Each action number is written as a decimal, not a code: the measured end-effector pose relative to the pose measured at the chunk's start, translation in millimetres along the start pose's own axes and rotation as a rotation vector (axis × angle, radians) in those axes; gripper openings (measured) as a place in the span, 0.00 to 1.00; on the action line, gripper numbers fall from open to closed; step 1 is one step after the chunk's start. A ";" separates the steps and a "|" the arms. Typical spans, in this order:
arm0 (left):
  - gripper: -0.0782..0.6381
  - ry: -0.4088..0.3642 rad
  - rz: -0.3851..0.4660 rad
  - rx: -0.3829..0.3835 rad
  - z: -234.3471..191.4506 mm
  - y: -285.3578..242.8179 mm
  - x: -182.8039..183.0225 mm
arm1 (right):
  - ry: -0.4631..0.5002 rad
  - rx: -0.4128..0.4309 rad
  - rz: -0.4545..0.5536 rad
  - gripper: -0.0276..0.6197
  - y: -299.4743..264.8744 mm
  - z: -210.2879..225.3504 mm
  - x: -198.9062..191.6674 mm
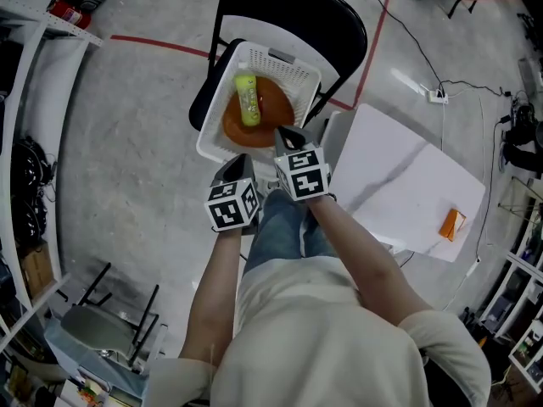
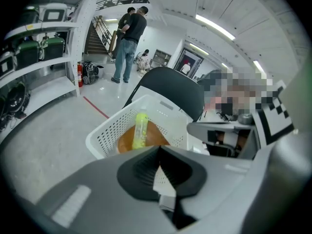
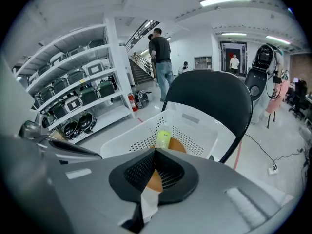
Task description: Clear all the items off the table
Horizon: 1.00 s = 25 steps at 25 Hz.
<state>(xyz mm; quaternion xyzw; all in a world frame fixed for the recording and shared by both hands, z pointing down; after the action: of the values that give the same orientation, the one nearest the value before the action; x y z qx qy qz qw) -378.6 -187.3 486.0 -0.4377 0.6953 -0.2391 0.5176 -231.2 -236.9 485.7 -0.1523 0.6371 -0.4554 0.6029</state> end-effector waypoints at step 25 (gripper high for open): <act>0.12 -0.341 -0.053 -0.184 120.6 6.4 -1.3 | -0.210 -0.176 0.118 0.04 133.3 60.4 -69.1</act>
<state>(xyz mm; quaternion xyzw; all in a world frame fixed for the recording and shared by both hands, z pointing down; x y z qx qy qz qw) -268.7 -168.4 439.5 -0.5355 0.6045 -0.1104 0.5793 -113.4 -137.7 435.9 -0.2138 0.6160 -0.3431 0.6761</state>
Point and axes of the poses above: the fingertips, and each gripper's own axes: y backward along the fingers, z to its right, x out of its top, the point moved 8 cm from there along y, backward along the fingers, and after that the axes turned 4 degrees about -z, right-handed, at the moved point
